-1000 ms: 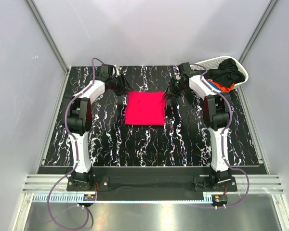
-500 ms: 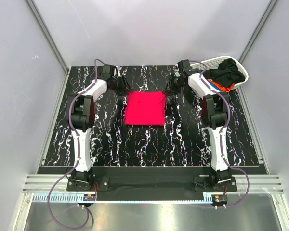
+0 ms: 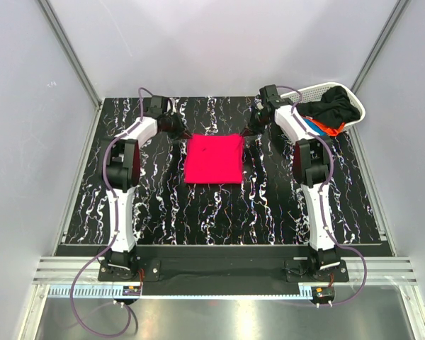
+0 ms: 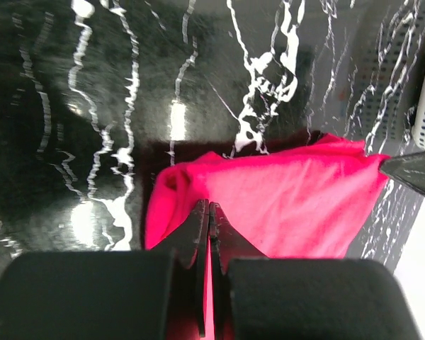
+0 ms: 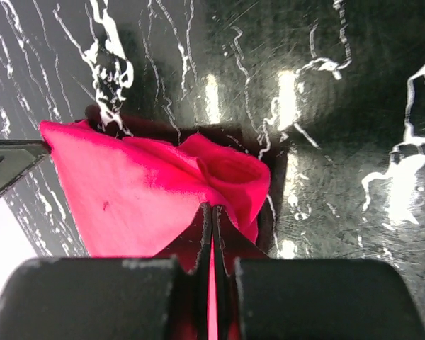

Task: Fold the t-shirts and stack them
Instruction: Fold the tshirt

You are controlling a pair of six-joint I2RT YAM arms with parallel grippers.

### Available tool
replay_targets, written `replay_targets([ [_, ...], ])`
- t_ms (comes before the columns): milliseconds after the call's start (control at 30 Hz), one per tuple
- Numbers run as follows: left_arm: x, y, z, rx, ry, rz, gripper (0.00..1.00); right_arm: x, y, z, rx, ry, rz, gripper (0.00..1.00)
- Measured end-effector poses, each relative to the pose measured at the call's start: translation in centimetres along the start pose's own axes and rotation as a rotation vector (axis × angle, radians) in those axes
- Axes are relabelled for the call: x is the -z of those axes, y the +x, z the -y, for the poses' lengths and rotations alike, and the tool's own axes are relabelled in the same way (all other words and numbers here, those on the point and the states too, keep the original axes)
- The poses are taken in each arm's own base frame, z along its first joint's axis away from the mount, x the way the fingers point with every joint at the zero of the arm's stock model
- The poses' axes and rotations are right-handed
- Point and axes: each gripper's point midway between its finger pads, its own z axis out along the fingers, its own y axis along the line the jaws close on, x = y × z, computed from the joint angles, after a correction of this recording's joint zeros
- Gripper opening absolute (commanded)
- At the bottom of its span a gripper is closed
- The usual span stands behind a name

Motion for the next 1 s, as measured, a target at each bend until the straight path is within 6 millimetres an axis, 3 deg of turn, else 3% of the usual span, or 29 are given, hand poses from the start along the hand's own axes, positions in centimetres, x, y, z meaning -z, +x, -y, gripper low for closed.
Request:
replay_targets([
  [233, 0.6, -1.4, -1.7, 0.022, -0.036, 0.037, 0.0, 0.2, -1.5, -0.2, -0.003, -0.002, 0.038, 0.0],
  [400, 0.9, -2.0, -2.4, 0.033, -0.046, 0.051, 0.0, -0.8, -2.9, -0.3, -0.012, -0.045, 0.046, 0.15],
  [467, 0.9, -2.0, -2.3, 0.03, -0.041, 0.051, 0.19, -1.3, -3.4, -0.4, -0.019, -0.069, 0.046, 0.21],
  [500, 0.9, -2.0, -2.2, 0.03, -0.035, 0.05, 0.44, -1.6, -3.6, -0.4, -0.026, -0.078, 0.045, 0.25],
  [533, 0.9, -2.0, -2.1, 0.027, -0.028, 0.048, 0.49, -1.9, -3.6, -0.3, -0.035, -0.08, 0.043, 0.25],
  [800, 0.7, -1.9, -0.3, 0.024, 0.047, 0.037, 0.64, -2.1, -3.0, 1.4, -0.056, -0.023, 0.022, 0.44],
  [833, 0.7, -1.8, -0.1, 0.021, 0.055, 0.033, 0.65, -2.0, -2.8, 1.6, -0.054, -0.014, 0.017, 0.49],
  [1000, 0.3, -1.1, 0.7, 0.016, 0.081, 0.012, 0.63, -1.2, -1.2, 3.0, -0.052, 0.042, -0.028, 0.53],
])
